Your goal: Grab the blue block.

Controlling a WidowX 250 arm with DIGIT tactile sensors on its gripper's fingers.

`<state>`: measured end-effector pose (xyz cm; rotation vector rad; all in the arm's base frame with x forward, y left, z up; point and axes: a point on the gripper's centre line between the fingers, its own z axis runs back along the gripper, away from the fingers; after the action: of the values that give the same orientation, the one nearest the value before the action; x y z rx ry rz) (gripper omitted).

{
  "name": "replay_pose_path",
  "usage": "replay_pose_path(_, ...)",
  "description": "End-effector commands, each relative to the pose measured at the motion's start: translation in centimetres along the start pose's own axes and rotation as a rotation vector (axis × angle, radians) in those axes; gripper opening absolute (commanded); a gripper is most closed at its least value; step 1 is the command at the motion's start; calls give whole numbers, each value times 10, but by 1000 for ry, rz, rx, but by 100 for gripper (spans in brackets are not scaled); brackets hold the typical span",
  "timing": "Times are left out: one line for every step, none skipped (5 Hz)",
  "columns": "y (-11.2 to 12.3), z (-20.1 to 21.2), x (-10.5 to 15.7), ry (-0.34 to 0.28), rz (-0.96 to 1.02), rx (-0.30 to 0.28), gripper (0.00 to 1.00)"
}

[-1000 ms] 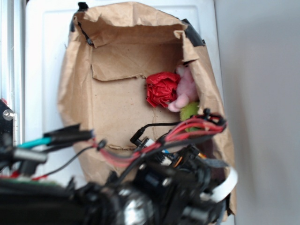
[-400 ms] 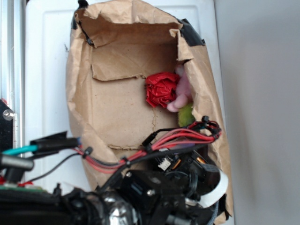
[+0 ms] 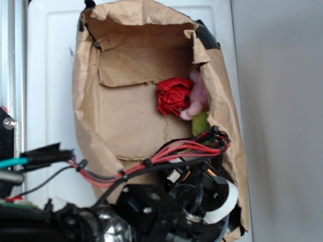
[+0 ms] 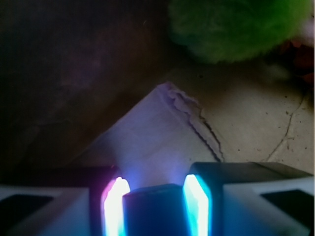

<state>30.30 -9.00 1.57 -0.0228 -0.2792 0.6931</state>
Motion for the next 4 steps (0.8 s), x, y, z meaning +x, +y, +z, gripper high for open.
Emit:
replay_pose_path(14,54,37,9,-58,-83,0)
replay_pose_path(28,98,73,0,-13,-107,0)
replay_pose_path(37,142,104,31,5,-127,0)
replay_pose_path(52,169,123,73,-16,-199,0)
